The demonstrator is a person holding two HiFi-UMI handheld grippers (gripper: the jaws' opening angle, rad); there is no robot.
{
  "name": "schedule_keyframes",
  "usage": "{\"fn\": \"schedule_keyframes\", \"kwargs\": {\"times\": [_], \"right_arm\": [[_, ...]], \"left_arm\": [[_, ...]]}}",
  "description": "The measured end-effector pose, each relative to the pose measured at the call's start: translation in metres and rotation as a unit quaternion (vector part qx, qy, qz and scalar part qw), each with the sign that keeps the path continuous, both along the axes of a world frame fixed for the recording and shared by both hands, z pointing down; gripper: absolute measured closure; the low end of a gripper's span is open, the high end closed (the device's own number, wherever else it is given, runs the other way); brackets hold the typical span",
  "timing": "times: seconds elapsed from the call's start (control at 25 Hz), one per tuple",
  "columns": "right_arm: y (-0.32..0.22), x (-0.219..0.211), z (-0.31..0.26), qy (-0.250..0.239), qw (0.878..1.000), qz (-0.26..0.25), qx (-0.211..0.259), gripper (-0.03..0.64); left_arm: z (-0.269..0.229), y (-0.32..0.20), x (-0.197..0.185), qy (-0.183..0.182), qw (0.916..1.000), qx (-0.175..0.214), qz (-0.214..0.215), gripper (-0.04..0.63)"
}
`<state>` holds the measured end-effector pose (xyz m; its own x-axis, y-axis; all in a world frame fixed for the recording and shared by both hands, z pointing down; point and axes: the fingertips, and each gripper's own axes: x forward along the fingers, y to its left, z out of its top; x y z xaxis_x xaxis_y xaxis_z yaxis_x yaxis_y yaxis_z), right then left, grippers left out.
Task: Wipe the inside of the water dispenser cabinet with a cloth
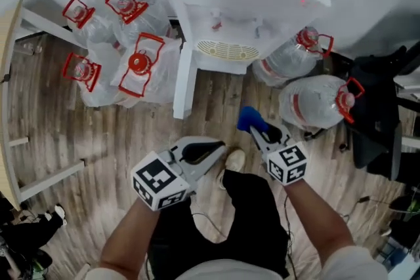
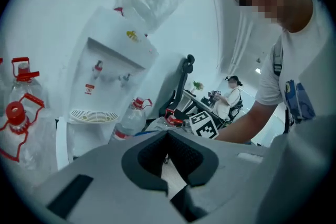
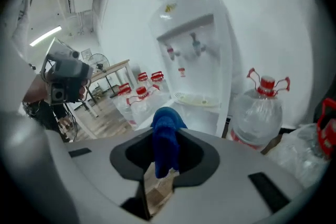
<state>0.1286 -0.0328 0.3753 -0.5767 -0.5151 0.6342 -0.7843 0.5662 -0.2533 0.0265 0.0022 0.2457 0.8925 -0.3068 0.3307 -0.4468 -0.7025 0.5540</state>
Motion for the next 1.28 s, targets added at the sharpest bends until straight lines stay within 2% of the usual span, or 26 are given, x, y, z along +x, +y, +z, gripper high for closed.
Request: {"fn": "schedule_keyframes", "kwargs": {"times": [0.24, 0.48, 0.68, 0.84, 1.04, 1.28], "right_arm": [[0.049, 0.002, -0.161, -0.009, 0.999, -0.040, 0.007, 0.532], [0.103, 0.015, -0.264, -0.013, 0.999, -0.037, 0.029, 0.532], [0.156, 0.018, -0.315, -0.006, 0.999, -0.014, 0.050, 0.532], [0.204, -0.002, -0.341, -0.010, 0.997, -0.009, 0.071, 0.532], [0.281, -0.037, -0.363, -0.013, 0.997, -0.034, 0.074, 0.532], [0.348, -0.065, -0.385, -0.013, 0.995, -0.048, 0.087, 0.532]], "left_arm": [[-0.131, 0.046, 0.007, -0.023, 0.9996, -0.005, -0.018, 0.594], [-0.220, 0.101, 0.017, -0.030, 0.9995, 0.001, -0.011, 0.594], [-0.268, 0.152, 0.011, -0.033, 0.9991, 0.026, 0.005, 0.594], [-0.299, 0.197, -0.007, -0.028, 0.9978, 0.056, 0.021, 0.594], [-0.313, 0.265, -0.031, -0.022, 0.9980, 0.058, 0.015, 0.594], [-0.319, 0.329, -0.058, -0.019, 0.9979, 0.060, 0.010, 0.594]]}}
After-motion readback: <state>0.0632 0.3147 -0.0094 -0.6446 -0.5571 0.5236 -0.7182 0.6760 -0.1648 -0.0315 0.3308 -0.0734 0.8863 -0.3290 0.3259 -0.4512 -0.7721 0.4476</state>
